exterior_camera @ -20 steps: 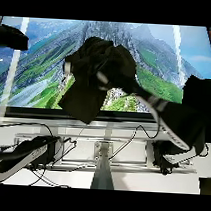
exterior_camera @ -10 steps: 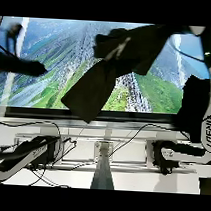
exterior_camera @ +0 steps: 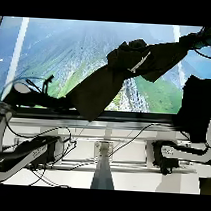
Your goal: Fold the clothes and pants, and hang the long-sleeved shirts on hangers.
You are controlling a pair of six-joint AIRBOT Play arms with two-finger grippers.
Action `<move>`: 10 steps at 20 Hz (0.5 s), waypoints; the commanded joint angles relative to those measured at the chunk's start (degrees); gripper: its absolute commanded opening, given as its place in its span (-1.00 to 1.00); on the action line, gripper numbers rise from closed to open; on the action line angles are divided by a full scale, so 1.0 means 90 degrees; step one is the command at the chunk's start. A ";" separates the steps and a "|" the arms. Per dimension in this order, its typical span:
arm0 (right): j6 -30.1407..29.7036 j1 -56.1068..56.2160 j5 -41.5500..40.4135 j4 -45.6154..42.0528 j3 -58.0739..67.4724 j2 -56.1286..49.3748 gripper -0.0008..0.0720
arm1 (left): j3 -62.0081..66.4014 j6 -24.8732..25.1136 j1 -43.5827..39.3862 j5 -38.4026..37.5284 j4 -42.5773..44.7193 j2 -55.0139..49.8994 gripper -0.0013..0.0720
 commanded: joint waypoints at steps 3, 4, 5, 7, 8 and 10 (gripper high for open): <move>0.0019 -0.0068 -0.0078 0.0311 -0.0022 0.0005 -0.89 | -0.0746 -0.0029 -0.1314 0.1149 -0.0644 -0.0002 0.37; 0.0019 -0.0068 -0.0078 0.0316 -0.0022 0.0005 -0.89 | -0.0746 -0.0109 -0.1576 0.1362 -0.0736 -0.0002 0.12; 0.0019 -0.0068 -0.0075 0.0338 -0.0022 0.0005 -0.89 | -0.0746 -0.0197 -0.1843 0.1603 -0.0777 -0.0005 -0.15; 0.0019 -0.0068 -0.0075 0.0406 -0.0022 0.0005 -0.89 | -0.0746 -0.0328 -0.2276 0.2001 -0.0777 -0.0005 -0.16; 0.0019 -0.0068 -0.0075 0.0408 -0.0022 0.0007 -0.89 | -0.0746 -0.0510 -0.2443 0.2154 -0.0777 -0.0005 -0.16; 0.0019 -0.0068 -0.0075 0.0408 -0.0022 0.0005 -0.89 | -0.0746 -0.0716 -0.2637 0.2212 -0.0772 -0.0005 -0.11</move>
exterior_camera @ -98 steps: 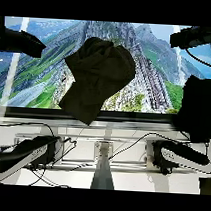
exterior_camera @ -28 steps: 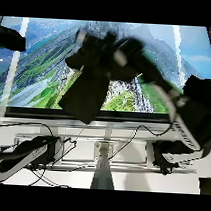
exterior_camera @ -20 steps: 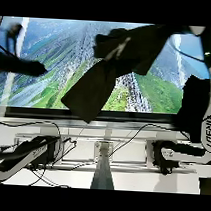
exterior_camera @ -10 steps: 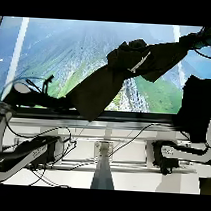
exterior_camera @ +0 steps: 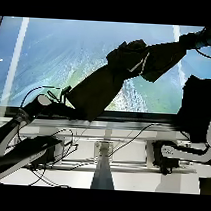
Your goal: Fold the clothes and pants, and hang the long-sleeved shirts on hangers.
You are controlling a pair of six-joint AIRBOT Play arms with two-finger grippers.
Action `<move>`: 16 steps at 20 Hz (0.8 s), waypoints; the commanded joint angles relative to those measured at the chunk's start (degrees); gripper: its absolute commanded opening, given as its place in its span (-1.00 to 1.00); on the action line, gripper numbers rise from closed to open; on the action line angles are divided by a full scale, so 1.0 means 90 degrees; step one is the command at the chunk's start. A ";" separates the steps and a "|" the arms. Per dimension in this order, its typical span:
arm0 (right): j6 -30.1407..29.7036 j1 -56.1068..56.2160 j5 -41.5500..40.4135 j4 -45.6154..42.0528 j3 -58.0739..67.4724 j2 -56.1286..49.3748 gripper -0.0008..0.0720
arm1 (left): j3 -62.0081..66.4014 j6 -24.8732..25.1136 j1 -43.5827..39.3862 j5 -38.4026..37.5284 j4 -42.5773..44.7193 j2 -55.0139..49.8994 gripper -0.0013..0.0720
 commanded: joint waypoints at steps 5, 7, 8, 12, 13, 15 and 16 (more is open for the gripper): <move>0.0002 -0.0005 -0.0005 0.0056 0.0000 0.0005 -0.89 | -0.0027 -0.0316 -0.0444 0.0461 -0.0058 -0.0005 0.81; 0.0002 -0.0005 -0.0007 0.0056 0.0000 0.0005 -0.89 | -0.0027 -0.0425 -0.0452 0.0461 -0.0058 -0.0007 0.56; 0.0002 -0.0005 -0.0007 0.0056 0.0000 0.0005 -0.89 | -0.0027 -0.0459 -0.0452 0.0478 -0.0063 -0.0036 0.34; 0.0005 -0.0005 -0.0005 0.0070 0.0000 0.0005 -0.89 | 0.0000 -0.0449 -0.0457 0.0862 -0.0984 -0.0690 0.32; 0.0002 -0.0005 -0.0005 0.0070 0.0000 0.0005 -0.89 | 0.0063 -0.0367 -0.0457 0.1035 -0.1258 -0.0918 0.31; 0.0002 -0.0005 -0.0002 0.0075 0.0000 0.0012 -0.89 | 0.0328 -0.0236 -0.0430 0.1287 -0.1433 -0.1302 -0.32; 0.0005 -0.0005 -0.0002 0.0078 0.0000 0.0024 -0.89 | 0.0532 -0.0233 -0.0355 0.1287 -0.1433 -0.1421 -0.60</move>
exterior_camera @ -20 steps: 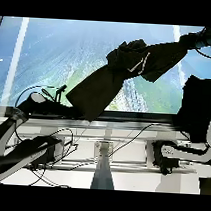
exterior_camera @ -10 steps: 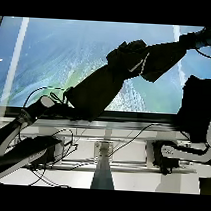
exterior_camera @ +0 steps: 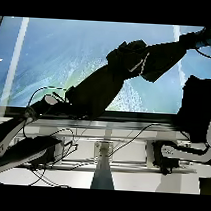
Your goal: Fold the clothes and pants, and hang the long-sleeved shirts on hangers.
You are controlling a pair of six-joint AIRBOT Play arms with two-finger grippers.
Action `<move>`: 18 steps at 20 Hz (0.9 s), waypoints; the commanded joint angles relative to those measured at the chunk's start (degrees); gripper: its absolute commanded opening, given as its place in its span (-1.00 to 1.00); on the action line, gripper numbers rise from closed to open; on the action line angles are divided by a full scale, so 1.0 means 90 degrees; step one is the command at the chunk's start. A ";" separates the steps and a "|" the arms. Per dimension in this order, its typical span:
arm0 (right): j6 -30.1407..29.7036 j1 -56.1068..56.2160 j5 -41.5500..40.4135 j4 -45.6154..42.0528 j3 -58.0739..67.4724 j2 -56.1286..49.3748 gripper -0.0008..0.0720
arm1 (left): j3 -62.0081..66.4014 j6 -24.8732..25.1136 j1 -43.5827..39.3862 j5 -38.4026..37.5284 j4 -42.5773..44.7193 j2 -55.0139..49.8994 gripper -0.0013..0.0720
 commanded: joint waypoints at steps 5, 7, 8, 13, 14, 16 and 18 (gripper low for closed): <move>0.0002 -0.0005 -0.0427 0.0075 0.0143 0.0063 -0.89 | 0.2093 0.0542 0.1224 0.0170 0.0321 -0.0464 -0.92; 0.0095 -0.0005 -0.0838 0.0187 0.0386 0.0063 -0.89 | 0.3271 0.0403 0.2166 -0.0024 0.0763 -0.0464 -0.92; 0.0316 -0.0005 -0.1047 0.0202 0.0539 0.0063 -0.89 | 0.3891 0.0223 0.2637 -0.0044 0.0920 -0.0464 -0.92; 0.1025 -0.0005 -0.2052 0.0214 0.1608 0.0097 -0.89 | 0.7206 -0.0440 0.4736 -0.0027 0.1214 -0.0466 -0.92; 0.1025 -0.0007 -0.2166 0.0211 0.1768 0.0109 -0.89 | 0.7652 -0.0440 0.5010 -0.0024 0.1214 -0.0466 -0.92; 0.1027 -0.0007 -0.2157 0.0109 0.2004 0.0158 -0.90 | 0.8257 -0.0510 0.5486 -0.0078 0.1214 -0.0461 -0.92; 0.1214 -0.0075 -0.1608 -0.0238 0.2001 0.0199 -0.90 | 0.8359 -0.0505 0.5872 -0.0444 0.1277 -0.0454 -0.92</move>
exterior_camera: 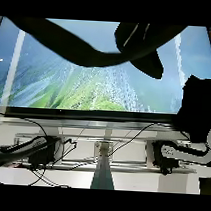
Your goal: Fold the clothes and pants, and hang the long-sleeved shirts on hangers.
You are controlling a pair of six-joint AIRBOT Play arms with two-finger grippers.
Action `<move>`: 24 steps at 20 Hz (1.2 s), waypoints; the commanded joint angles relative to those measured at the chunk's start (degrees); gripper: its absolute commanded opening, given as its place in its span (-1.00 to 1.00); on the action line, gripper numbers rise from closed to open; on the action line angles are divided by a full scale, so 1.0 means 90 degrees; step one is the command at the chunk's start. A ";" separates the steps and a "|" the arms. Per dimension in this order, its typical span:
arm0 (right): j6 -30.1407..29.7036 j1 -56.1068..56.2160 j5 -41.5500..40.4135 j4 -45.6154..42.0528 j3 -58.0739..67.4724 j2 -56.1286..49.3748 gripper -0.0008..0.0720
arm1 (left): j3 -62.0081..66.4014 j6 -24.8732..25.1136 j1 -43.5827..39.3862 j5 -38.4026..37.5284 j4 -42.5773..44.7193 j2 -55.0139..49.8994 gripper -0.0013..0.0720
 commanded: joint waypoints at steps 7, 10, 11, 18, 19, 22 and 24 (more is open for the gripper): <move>0.0559 -0.0568 0.2288 -0.0423 -0.1802 0.0607 -0.90 | -0.0277 -0.0420 0.0952 -0.1870 0.4027 -0.0296 -0.92; 0.0554 -0.0571 0.2295 -0.0520 -0.3791 0.1562 -0.90 | -0.1489 -0.0393 0.0952 -0.2008 0.5025 -0.0291 -0.92; 0.0554 -0.0571 0.2322 -0.0607 -0.4447 0.1897 -0.90 | -0.1819 -0.0396 0.0952 -0.2030 0.5404 -0.0294 -0.92; 0.0481 -0.0568 0.3298 -0.0687 -0.7810 0.3623 -0.90 | -0.2941 0.0799 0.0984 -0.2052 0.6844 -0.0313 -0.92; 0.0476 -0.0568 0.3378 -0.0729 -0.7980 0.3662 -0.90 | -0.2939 0.0945 0.0998 -0.2050 0.7055 -0.0311 -0.92; 0.0316 -0.0568 0.3570 -0.0775 -0.8128 0.3657 -0.89 | -0.2939 0.0969 0.1037 -0.2050 0.7764 -0.0308 -0.92; 0.0253 -0.0568 0.3939 -0.0816 -0.8131 0.3657 -0.89 | -0.2939 0.0996 0.1100 -0.1991 0.8024 -0.0308 -0.92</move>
